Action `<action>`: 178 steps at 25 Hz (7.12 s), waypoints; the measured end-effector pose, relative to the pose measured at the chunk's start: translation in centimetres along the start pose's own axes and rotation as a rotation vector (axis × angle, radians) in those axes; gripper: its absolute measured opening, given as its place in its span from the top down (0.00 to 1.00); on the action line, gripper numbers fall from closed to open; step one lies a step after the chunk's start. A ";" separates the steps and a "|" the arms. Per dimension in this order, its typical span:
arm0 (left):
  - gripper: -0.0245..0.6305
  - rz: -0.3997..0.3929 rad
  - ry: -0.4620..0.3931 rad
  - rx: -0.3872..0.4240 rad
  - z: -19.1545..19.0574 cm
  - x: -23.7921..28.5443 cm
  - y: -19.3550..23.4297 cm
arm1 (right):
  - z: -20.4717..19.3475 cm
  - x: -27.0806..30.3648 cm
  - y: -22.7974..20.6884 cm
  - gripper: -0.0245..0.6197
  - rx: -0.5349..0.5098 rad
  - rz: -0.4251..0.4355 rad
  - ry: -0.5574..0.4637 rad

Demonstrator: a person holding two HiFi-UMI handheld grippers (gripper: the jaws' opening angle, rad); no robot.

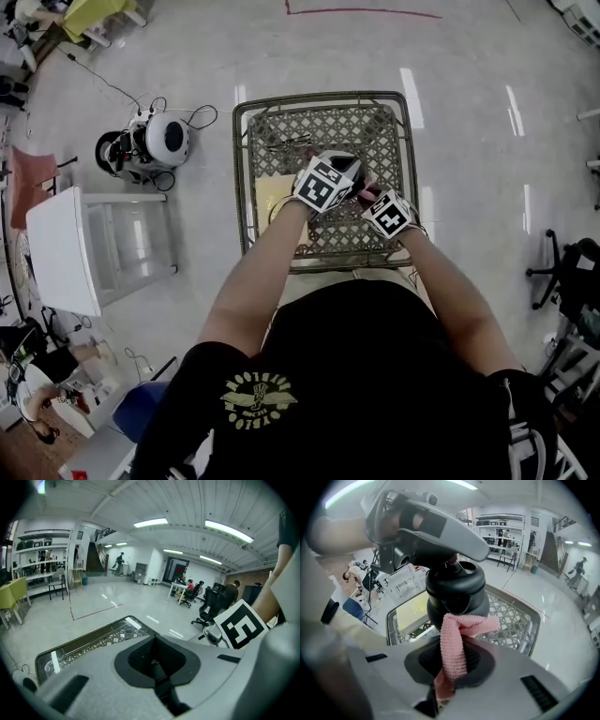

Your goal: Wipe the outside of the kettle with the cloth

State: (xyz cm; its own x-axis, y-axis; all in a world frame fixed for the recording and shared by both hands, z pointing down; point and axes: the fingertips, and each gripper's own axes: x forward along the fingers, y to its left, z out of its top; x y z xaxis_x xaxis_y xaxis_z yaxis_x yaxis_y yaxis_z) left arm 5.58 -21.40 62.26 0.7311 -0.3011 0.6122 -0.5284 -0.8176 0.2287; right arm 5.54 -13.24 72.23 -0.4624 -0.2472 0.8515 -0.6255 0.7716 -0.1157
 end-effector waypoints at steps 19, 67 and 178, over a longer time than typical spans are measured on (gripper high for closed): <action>0.96 0.037 0.038 -0.005 -0.8 0.1 1.0 | 2.8 1.2 -6.2 0.91 -0.352 -0.084 0.047; 0.96 0.057 0.092 0.049 -0.9 0.1 0.4 | -0.9 2.4 0.1 0.91 -0.158 -0.011 0.004; 0.96 0.627 -0.615 -0.078 4.9 -32.5 -0.4 | 7.4 -25.1 -3.8 0.95 0.292 -0.341 -0.644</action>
State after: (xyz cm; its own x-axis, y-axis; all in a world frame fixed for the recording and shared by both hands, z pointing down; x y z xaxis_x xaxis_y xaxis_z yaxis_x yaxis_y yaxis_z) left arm -15.83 -13.65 38.54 0.3879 -0.9123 0.1313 -0.9217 -0.3844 0.0521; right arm 14.88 -14.37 47.50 -0.4328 -0.8026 0.4106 -0.8970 0.4288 -0.1075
